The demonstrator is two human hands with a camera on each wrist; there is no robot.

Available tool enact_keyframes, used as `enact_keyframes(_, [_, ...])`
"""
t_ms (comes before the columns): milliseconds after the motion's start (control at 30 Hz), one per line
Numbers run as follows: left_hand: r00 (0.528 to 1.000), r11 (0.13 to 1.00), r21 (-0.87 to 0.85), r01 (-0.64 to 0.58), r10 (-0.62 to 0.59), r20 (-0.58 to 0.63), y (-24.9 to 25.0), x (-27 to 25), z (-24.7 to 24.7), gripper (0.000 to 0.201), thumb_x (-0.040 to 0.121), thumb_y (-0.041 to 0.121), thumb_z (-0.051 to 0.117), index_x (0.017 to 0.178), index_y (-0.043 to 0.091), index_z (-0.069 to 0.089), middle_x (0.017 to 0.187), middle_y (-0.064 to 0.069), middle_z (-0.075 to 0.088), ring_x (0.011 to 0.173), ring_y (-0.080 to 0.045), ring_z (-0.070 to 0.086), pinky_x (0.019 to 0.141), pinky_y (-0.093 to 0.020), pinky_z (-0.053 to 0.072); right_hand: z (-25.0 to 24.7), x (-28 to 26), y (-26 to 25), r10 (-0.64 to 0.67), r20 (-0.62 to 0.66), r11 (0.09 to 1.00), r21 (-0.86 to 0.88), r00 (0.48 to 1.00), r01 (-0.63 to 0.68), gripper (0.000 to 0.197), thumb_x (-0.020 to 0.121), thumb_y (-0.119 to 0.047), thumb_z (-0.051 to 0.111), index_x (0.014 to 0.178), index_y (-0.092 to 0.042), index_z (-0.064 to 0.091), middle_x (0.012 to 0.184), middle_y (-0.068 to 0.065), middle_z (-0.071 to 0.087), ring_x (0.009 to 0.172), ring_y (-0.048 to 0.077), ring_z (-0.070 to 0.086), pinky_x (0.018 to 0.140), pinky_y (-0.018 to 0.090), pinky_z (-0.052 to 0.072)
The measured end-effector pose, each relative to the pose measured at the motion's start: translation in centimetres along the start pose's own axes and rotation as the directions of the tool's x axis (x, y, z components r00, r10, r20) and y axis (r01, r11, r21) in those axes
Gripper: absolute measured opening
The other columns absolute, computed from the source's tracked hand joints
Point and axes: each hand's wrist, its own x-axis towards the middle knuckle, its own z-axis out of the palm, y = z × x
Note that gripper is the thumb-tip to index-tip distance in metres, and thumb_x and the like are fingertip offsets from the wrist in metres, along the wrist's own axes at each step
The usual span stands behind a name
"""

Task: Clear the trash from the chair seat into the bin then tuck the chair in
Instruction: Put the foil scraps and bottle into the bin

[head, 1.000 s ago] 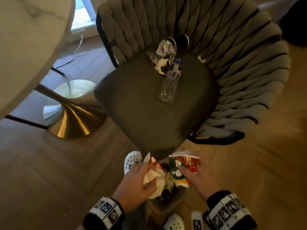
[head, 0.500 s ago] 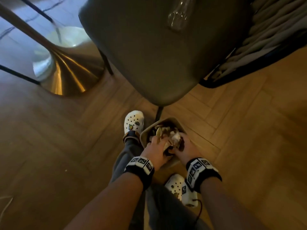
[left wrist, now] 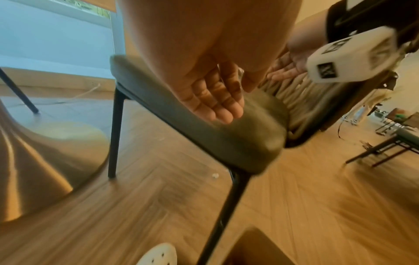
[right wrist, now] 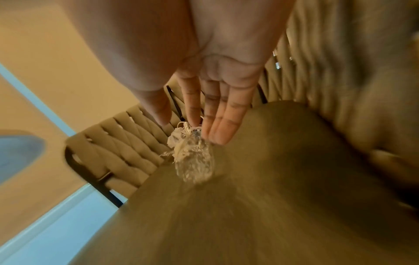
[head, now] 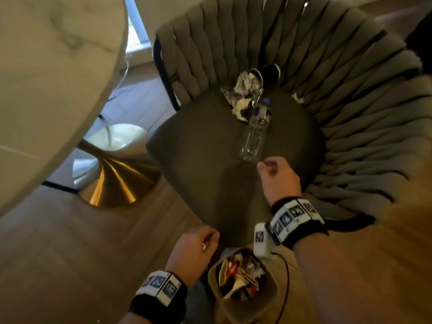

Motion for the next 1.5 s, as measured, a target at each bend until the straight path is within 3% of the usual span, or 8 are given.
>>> enact_keyframes(233, [0.979,0.991,0.045,-0.129,0.134,-0.153,4.2,12.0,-10.6,0.021,0.099,0.042,0.049,0.114,0.034,0.061,0.107,0.017,0.057,0.092,0.002,0.057,0.083,-0.017,0.05,4.8,12.4,-5.0,0.276,0.016,0.958,-0.082,0.961,-0.274,0.109,0.068,-0.057,0.075,0.149,-0.02,0.011,0.151,0.018,0.024,0.133,0.041,0.035,0.107,0.053,0.036])
enact_keyframes(333, [0.969,0.984,0.1,-0.15,0.166,-0.185,6.3,18.7,-13.4,0.032,0.099,0.044,0.051,0.129,0.032,0.055,0.123,0.011,0.048,0.103,-0.002,0.052,0.084,-0.014,0.042,5.4,13.1,-4.4,0.351,0.018,0.936,-0.01,0.936,-0.351,0.106,0.069,-0.043,0.078,0.148,-0.019,0.013,0.15,0.018,0.027,0.133,0.039,0.037,0.106,0.053,0.037])
enact_keyframes(600, [0.954,0.987,0.158,-0.023,0.069,-0.291,13.1,33.8,-15.6,0.119,0.073,0.059,0.078,0.158,0.024,0.005,0.161,-0.015,0.011,0.145,-0.039,0.02,0.116,-0.051,0.028,3.0,5.0,-1.0,0.35,0.014,0.924,0.16,0.937,-0.348,0.085,0.069,-0.032,0.079,0.138,-0.027,0.03,0.13,0.006,0.037,0.117,0.029,0.048,0.096,0.05,0.046])
enact_keyframes(767, [0.967,0.917,0.394,0.065,0.039,-0.25,13.4,37.9,-13.5,0.133,0.063,0.07,0.078,0.158,0.024,-0.003,0.161,-0.019,0.012,0.143,-0.043,0.022,0.112,-0.054,0.029,2.0,3.1,0.0,0.355,0.001,0.891,0.301,0.935,-0.339,0.08,0.072,-0.021,0.079,0.139,-0.028,0.036,0.124,-0.001,0.038,0.104,0.015,0.051,0.069,0.018,0.042])
enact_keyframes(867, [0.959,0.86,0.503,0.09,0.062,-0.277,12.2,37.9,-12.6,0.098,0.08,0.066,0.066,0.153,0.015,0.025,0.156,-0.018,0.025,0.138,-0.04,0.029,0.107,-0.051,0.033,1.8,3.1,0.3,0.352,-0.028,0.881,0.348,0.936,-0.321,0.078,0.071,-0.025,0.08,0.137,-0.03,0.037,0.124,-0.005,0.039,0.107,0.017,0.055,0.07,0.022,0.047])
enact_keyframes(1067, [0.98,0.914,0.405,0.007,0.074,-0.184,10.5,35.1,-12.7,0.051,0.094,0.006,0.056,0.141,0.012,0.037,0.139,-0.019,0.038,0.12,-0.042,0.049,0.095,-0.052,0.047,0.5,3.3,-0.3,0.309,-0.059,0.902,0.335,0.949,-0.273,0.077,0.071,-0.024,0.079,0.136,-0.029,0.038,0.123,-0.005,0.039,0.108,0.016,0.052,0.077,0.026,0.043])
enact_keyframes(1267, [0.985,0.981,0.185,-0.053,0.082,-0.151,8.4,27.7,-11.7,0.051,0.099,0.013,0.047,0.146,0.03,0.037,0.141,-0.012,0.038,0.094,-0.02,0.056,0.08,-0.029,0.048,-0.4,2.1,-0.6,0.237,-0.027,0.911,0.354,0.971,-0.212,0.079,0.072,-0.027,0.078,0.138,-0.027,0.036,0.127,-0.004,0.043,0.104,0.009,0.056,0.085,0.03,0.051])
enact_keyframes(1500, [0.937,0.988,0.055,-0.145,0.155,-0.314,4.8,13.4,-5.2,0.023,0.097,0.009,0.053,0.116,0.019,0.061,0.113,0.006,0.043,0.079,0.002,0.048,0.072,-0.011,0.041,-1.2,-5.2,2.1,0.164,0.162,0.938,0.281,0.973,-0.205,0.079,0.075,-0.03,0.076,0.139,-0.037,0.029,0.136,-0.004,0.041,0.11,0.009,0.053,0.086,0.028,0.048])
